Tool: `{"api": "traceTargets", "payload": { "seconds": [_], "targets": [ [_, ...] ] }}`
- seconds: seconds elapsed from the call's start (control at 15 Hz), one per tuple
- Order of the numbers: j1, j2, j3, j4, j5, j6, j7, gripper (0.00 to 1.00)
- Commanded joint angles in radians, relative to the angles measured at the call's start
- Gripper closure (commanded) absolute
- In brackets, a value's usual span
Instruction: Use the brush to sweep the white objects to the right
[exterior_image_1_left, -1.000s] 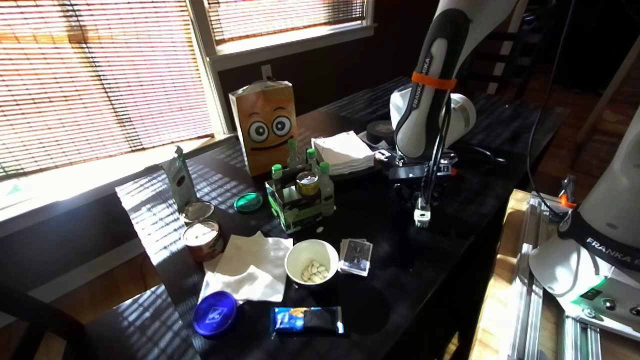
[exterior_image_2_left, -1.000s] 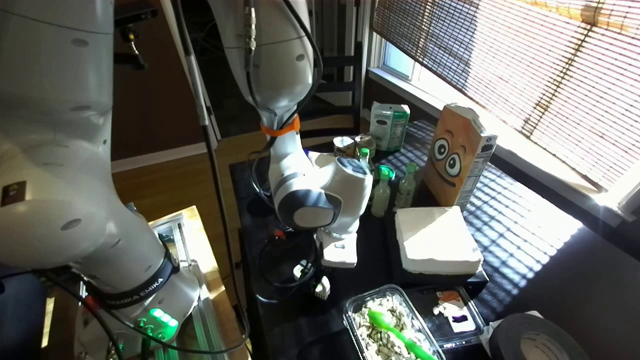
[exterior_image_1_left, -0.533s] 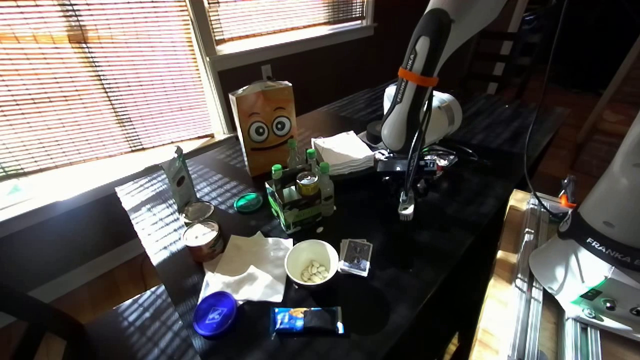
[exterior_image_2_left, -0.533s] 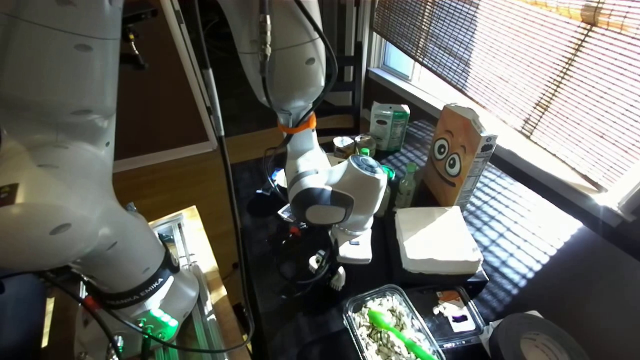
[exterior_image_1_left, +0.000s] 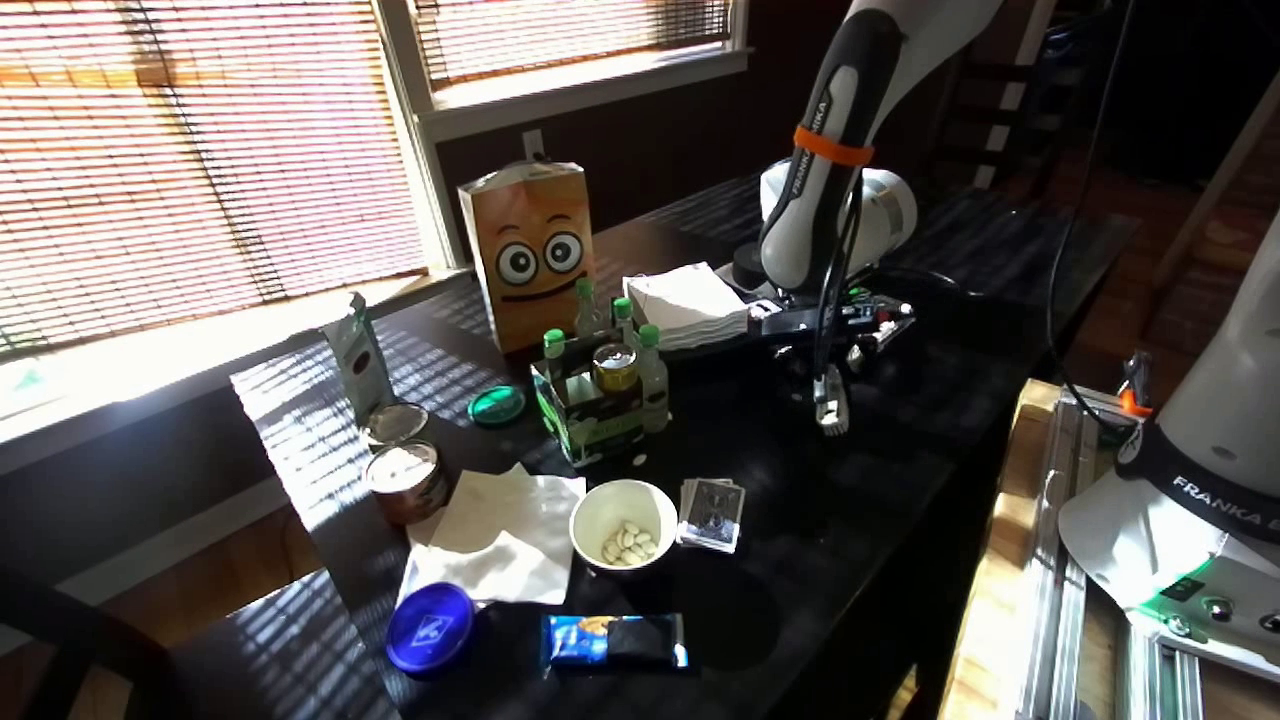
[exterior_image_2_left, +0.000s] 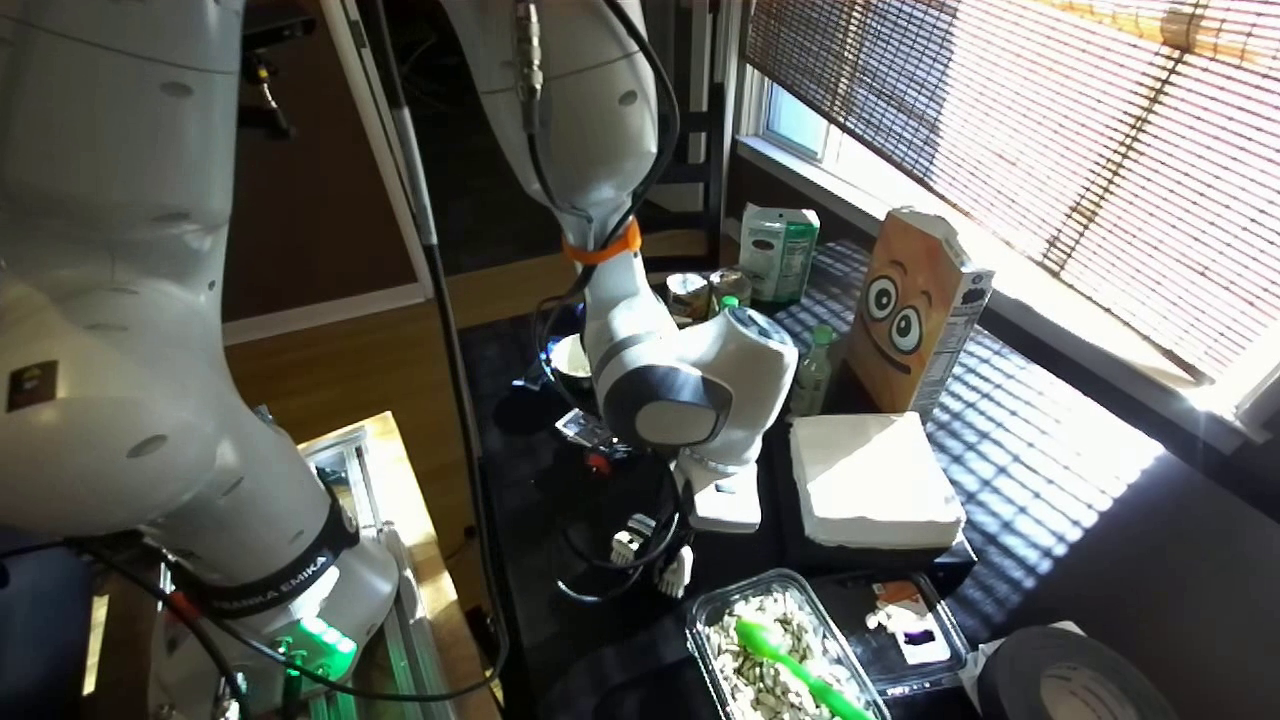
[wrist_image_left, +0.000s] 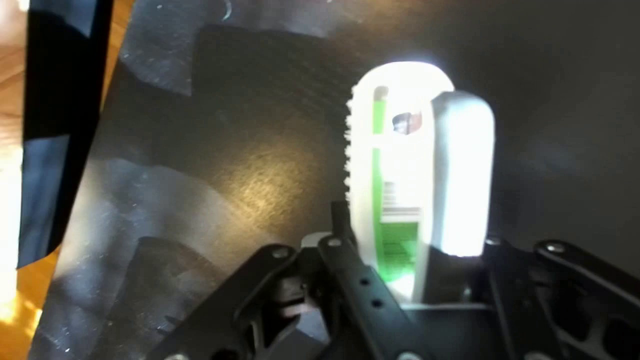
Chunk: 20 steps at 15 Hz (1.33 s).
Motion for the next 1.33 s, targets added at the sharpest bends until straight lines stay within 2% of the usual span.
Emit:
{"api": "traceTargets", "payload": {
  "seconds": [0.0,0.07,0.2,0.4,0.6,0.73,0.93,1.0,1.13,1.27],
  "targets": [
    [0.108,-0.152,-0.107,-0.098,-0.166,-0.007,0.049,0.84],
    [0.119,-0.18,-0.118,-0.109,-0.209,0.014,0.049,0.84],
    [0.094,-0.23,-0.078,-0.117,-0.233,0.065,-0.004,0.84],
    [0.016,-0.249,0.065,-0.086,-0.12,0.107,-0.156,0.84],
    [-0.07,-0.204,0.233,-0.036,0.075,0.141,-0.383,0.84],
    [-0.194,-0.159,0.392,0.006,0.171,0.151,-0.53,0.84],
    [-0.423,-0.073,0.631,0.094,0.313,0.136,-0.739,0.84],
    [-0.235,-0.151,0.464,0.025,0.276,0.136,-0.64,0.59],
    [-0.321,-0.11,0.541,0.066,0.331,0.133,-0.729,0.59],
    [-0.346,-0.087,0.553,0.085,0.338,0.133,-0.753,0.59]
  ]
}}
